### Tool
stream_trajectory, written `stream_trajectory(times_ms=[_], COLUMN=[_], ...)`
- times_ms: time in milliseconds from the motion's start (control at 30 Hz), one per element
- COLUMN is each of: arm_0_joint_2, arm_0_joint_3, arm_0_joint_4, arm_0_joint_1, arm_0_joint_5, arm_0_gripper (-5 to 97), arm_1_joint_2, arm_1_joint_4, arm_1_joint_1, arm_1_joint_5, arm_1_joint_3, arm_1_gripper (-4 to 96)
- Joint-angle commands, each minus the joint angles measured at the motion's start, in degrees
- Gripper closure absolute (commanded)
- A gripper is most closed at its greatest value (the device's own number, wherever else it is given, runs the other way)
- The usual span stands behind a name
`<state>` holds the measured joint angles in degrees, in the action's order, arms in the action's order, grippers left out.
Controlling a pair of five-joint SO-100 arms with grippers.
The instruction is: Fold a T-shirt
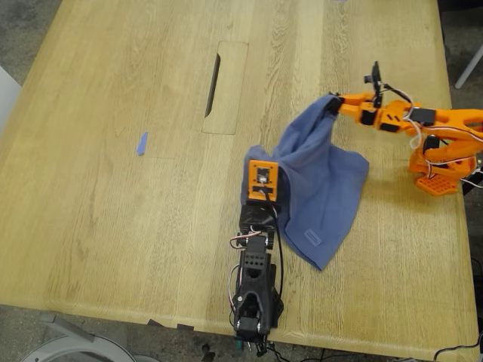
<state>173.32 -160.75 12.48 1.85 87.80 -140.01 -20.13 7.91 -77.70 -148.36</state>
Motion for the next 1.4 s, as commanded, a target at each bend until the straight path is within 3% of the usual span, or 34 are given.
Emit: stream_trajectory(times_ms=[0,267,533,733,1033,1367], arm_0_joint_2=[-3.6,-23.2,-49.1,-66.3,-80.6,-97.6], arm_0_joint_3=[0.4,4.0,21.2,36.4,47.8,71.3], arm_0_joint_4=[-9.9,-28.0,-42.5,-45.4,-49.0,-46.1], arm_0_joint_1=[-5.4,-12.2,-19.7,-23.6,-28.8,-30.9], arm_0_joint_5=[0.4,0.6,0.4,0.5,0.6,1.7], arm_0_gripper=[92,92,92,92,92,92], arm_1_joint_2=[10.1,39.3,59.2,69.0,85.4,99.1], arm_1_joint_4=[-7.2,-16.9,-16.2,-12.8,-10.2,-13.2], arm_1_joint_1=[1.5,4.8,9.1,14.3,19.1,22.1], arm_1_joint_5=[-0.6,-1.1,-1.7,-1.9,-1.8,-1.8], arm_1_joint_3=[6.6,28.6,52.8,64.3,84.6,101.1], arm_1_gripper=[91.3,91.3,91.3,91.3,91.3,91.3])
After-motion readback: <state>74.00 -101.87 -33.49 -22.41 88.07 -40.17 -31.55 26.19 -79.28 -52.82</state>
